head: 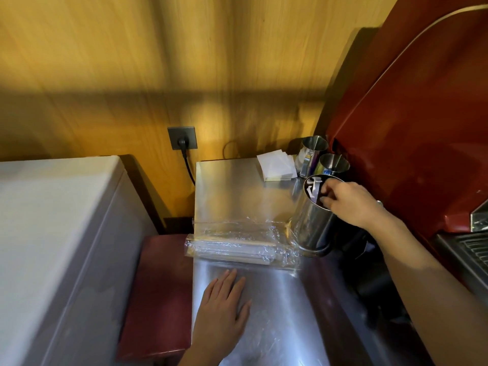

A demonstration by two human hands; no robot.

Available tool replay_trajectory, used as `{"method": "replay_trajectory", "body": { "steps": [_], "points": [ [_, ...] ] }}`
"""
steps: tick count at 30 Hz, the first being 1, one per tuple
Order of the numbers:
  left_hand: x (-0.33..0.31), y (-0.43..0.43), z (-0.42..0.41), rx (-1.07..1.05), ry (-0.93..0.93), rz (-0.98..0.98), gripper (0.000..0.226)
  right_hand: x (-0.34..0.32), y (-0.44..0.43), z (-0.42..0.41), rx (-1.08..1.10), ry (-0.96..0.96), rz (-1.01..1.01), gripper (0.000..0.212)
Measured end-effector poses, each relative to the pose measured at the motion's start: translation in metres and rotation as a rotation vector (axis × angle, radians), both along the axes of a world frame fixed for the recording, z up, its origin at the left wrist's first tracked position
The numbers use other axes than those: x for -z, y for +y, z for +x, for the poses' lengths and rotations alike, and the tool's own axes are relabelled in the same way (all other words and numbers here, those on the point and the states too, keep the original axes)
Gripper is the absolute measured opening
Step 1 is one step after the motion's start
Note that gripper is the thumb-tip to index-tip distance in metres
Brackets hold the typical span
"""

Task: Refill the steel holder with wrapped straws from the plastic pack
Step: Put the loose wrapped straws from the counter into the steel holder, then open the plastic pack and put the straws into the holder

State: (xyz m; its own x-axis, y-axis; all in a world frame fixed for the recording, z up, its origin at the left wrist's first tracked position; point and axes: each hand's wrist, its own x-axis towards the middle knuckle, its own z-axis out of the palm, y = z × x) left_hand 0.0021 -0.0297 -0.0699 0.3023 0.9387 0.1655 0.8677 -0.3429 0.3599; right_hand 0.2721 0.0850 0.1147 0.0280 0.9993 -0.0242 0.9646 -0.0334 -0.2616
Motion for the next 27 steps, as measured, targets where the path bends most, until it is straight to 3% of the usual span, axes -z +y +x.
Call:
{"method": "replay_trajectory", "body": {
  "steps": [7, 12, 15, 18, 23, 27],
  "points": [
    [-0.004, 0.002, 0.002, -0.014, -0.012, 0.025, 0.038, -0.007, -0.010, -0.024, -0.204, 0.290, 0.298, 0.008],
    [-0.028, 0.017, 0.006, -0.048, -0.181, -0.021, 0.016, 0.033, -0.013, -0.059, -0.325, 0.271, 0.145, 0.008],
    [-0.045, 0.033, 0.011, -0.064, -0.216, 0.138, 0.024, 0.068, -0.012, -0.074, -0.332, 0.259, 0.041, 0.009],
    [-0.055, 0.050, 0.017, -0.025, -0.128, 0.227, 0.038, 0.097, -0.011, -0.081, -0.378, 0.170, 0.018, 0.018],
    [-0.050, 0.068, 0.014, -0.023, 0.209, 0.133, 0.061, 0.127, -0.008, -0.083, -0.450, -0.009, -0.083, 0.048],
    [-0.040, 0.072, 0.008, 0.034, 0.257, 0.208, 0.043, 0.134, -0.013, -0.079, -0.477, -0.081, -0.133, 0.045]
  ]
}}
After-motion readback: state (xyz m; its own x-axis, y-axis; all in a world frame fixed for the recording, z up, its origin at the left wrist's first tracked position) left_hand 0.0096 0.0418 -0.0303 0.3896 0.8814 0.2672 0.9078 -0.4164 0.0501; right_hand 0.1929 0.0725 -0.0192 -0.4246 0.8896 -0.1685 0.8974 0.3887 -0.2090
